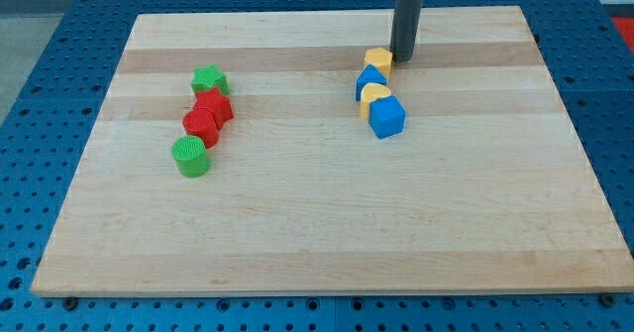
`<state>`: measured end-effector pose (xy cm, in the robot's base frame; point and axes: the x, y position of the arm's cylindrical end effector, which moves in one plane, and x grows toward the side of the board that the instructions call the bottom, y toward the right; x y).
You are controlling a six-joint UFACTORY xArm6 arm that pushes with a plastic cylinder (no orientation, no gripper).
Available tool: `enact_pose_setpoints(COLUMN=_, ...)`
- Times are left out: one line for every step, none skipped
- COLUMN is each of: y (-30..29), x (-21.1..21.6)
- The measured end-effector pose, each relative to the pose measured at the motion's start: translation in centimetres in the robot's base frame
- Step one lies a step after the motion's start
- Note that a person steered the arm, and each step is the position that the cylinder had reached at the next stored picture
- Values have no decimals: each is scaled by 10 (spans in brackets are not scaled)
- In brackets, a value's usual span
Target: Move your arm to the bottom of the cube
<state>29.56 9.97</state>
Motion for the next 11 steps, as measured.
enact_pose_setpoints(y=-2, x=0)
enact_pose_setpoints(y=-2, x=-1)
enact_pose_setpoints(y=-14, x=-32)
enact_pose_setpoints(y=-4, x=-45)
enact_pose_setpoints(y=51, x=-45)
enact_pose_setpoints(y=125, x=-39)
enact_pose_setpoints(y=179, x=15)
enact_pose_setpoints(y=205, x=101)
enact_pose_setpoints(y=191, x=195)
enact_pose_setpoints(y=114, x=220)
enact_pose_setpoints(y=32, x=182)
